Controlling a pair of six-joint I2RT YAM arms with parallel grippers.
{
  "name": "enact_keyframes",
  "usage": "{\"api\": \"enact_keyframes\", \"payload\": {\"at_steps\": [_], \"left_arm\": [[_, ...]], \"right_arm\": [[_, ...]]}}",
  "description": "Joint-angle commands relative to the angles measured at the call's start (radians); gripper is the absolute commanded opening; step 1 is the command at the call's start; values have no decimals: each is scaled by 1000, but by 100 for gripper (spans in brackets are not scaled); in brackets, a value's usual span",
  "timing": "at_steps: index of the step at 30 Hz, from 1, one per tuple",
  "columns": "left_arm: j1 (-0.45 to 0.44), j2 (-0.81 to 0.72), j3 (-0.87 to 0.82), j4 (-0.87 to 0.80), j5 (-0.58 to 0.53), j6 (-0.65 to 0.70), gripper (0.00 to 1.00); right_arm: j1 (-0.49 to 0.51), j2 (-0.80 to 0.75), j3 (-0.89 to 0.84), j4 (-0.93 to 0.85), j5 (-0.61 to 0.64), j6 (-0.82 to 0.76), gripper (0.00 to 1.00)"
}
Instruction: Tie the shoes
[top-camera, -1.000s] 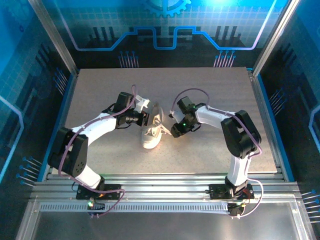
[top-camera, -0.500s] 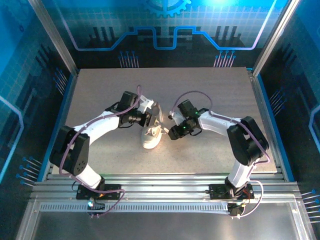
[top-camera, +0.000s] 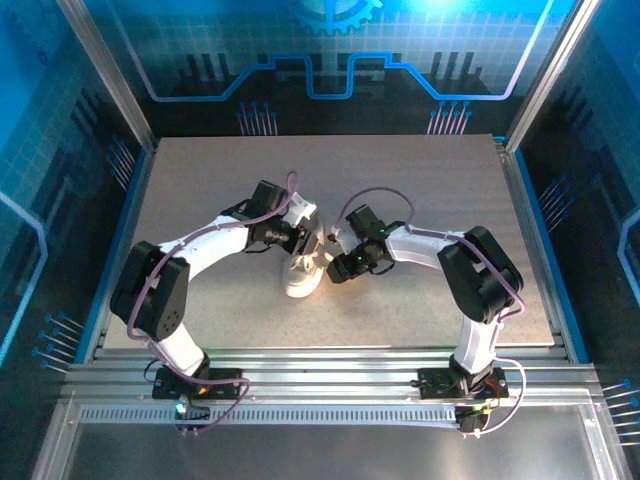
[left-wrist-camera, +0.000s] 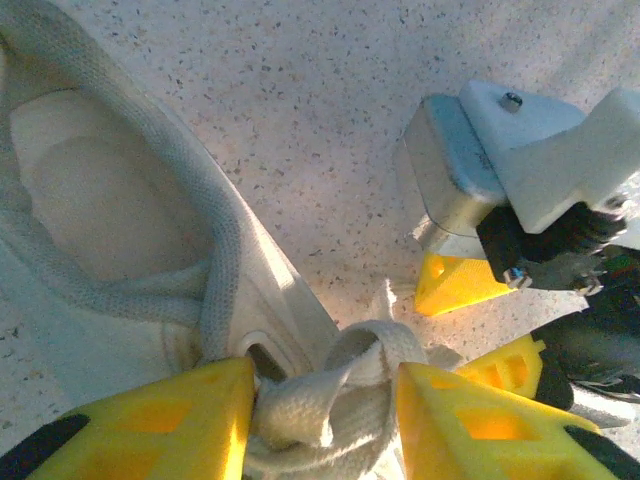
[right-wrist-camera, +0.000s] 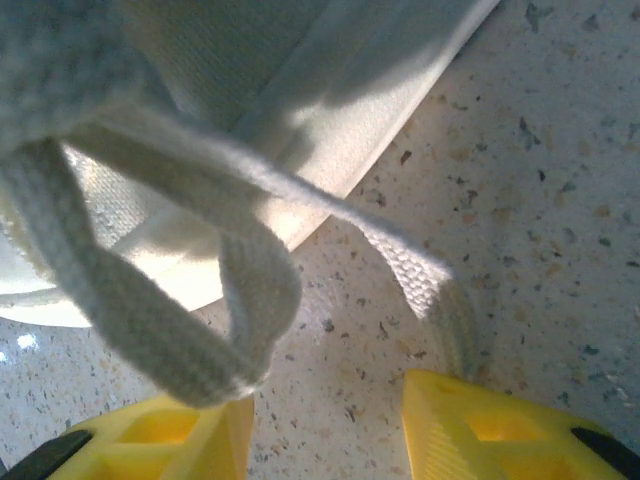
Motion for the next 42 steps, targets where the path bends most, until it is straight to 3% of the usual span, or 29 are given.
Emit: {"api": "enact_keyframes", "payload": {"at_steps": [1,4,9,11,18,24,35,42], "left_arm": [[-13,22,35,-34,-17,28,42],[-13,27,35,-33,-23,28,38],[-13,7,23,-18,-29,18,16],[-13,-5,17,-10,-32,14,12],[-8,-41,8,3,-43,-1,2],[12,-73,4,14,-32,-24,0],[21,-75,15,2,-5,-25,0],[-1,-74,35,-23,-61,7,0]], "right_arm": [[9,21,20,53,-20,34,43],[8,25,18,93,-22,61,43],[11,15,-6,178,-17,113,42],[12,8,-20,216,-12,129,40],[15,-36,-58,276,20,146,12],[17,-88,-59,198,36,111,0],[36,-96,27,-16,68,27,1],[47,-47,114,-113,80,-8,0]]}}
